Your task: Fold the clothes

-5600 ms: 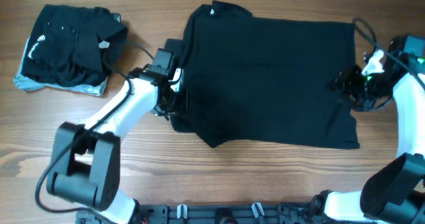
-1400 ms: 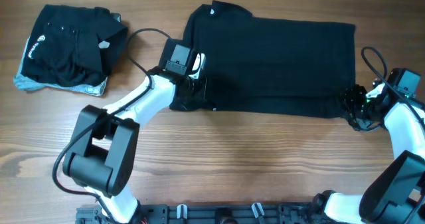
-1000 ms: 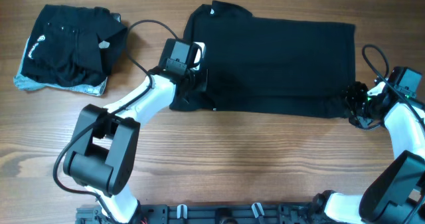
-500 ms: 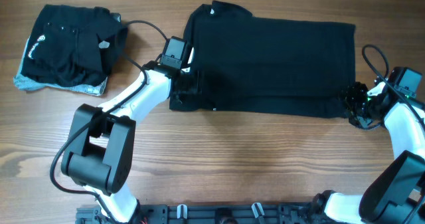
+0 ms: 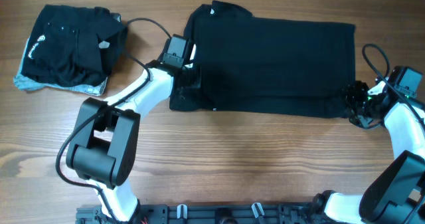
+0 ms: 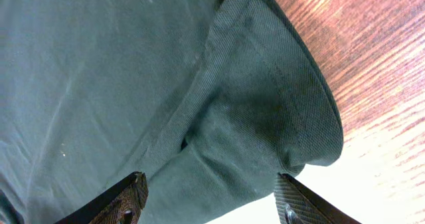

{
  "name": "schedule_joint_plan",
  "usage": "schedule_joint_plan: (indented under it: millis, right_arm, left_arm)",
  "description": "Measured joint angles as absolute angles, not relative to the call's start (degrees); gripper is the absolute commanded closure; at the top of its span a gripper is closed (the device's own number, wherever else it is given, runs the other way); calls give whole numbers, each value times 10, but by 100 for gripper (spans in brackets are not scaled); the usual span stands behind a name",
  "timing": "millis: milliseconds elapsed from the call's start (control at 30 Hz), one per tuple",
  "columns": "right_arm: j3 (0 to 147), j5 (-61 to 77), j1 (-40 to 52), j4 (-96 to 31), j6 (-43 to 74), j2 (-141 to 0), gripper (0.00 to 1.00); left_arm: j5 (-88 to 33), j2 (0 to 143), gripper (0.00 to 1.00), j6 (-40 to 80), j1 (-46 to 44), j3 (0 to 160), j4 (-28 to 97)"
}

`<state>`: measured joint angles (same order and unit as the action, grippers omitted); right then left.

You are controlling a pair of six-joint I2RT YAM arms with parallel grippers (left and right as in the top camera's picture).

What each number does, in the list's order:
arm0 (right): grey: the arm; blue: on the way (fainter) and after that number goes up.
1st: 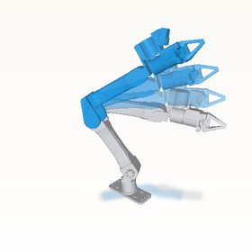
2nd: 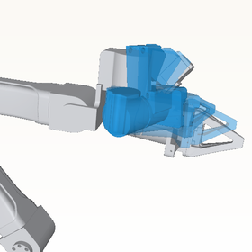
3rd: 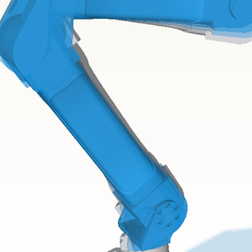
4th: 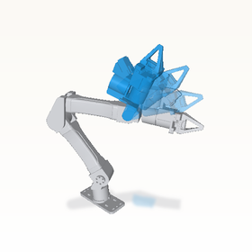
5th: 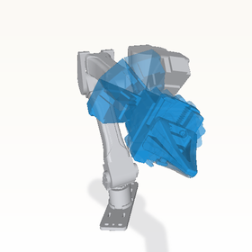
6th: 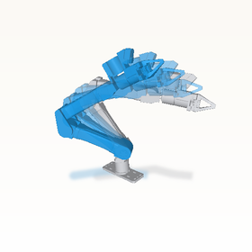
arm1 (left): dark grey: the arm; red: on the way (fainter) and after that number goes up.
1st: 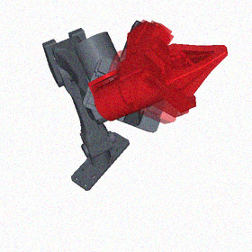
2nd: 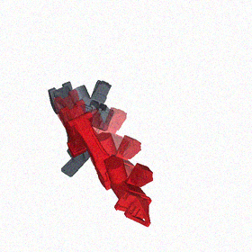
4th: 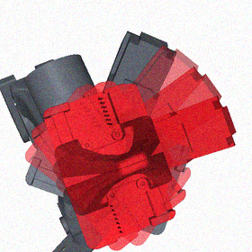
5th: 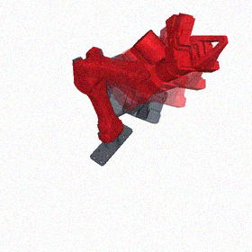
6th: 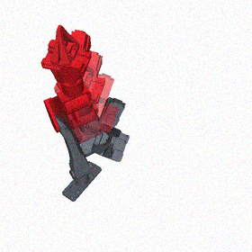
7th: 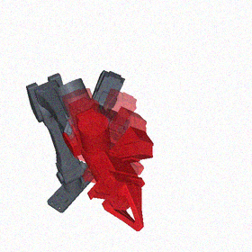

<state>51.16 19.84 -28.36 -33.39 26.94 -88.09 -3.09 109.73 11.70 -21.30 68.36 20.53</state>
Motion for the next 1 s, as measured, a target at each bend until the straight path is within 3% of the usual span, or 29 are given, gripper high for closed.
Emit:
schedule_joint_plan:
  millis: [167, 200, 233, 267, 367, 600, 733, 933, 967, 1000]
  right_arm:
    - [512, 198, -284, -323, 269, -881, 34]
    - [512, 198, -284, -322, 269, -881, 34]
    - [512, 198, -284, -322, 269, -881, 34]
    - [512, 198, -284, -322, 269, -881, 34]
    - [512, 198, -284, -322, 269, -881, 34]
    - [512, 196, -284, -322, 268, -881, 33]
    - [512, 162, -284, -377, 267, -881, 30]
    - [509, 107, -283, -427, 269, -881, 24]
    - [507, 104, -283, -427, 269, -881, 23]
    - [507, 102, -283, -427, 269, -881, 22]
  left_arm:
    - [-30, 1097, 95, 118, -211, 760, 215]
    - [-29, 1097, 84, 119, -209, 770, 215]
    - [-29, 1097, 55, 119, -207, 777, 215]
    - [-29, 1097, 42, 121, -205, 781, 214]
    - [-28, 1097, 35, 123, -201, 786, 221]
    - [-9, 1097, 37, 123, -193, 788, 345]
    - [-2, 1097, 29, 124, -169, 789, 465]
    - [-42, 1098, 23, 124, -131, 718, 406]
    - [-49, 1098, 28, 124, -130, 704, 389]
    - [-57, 1098, 41, 123, -130, 687, 365]
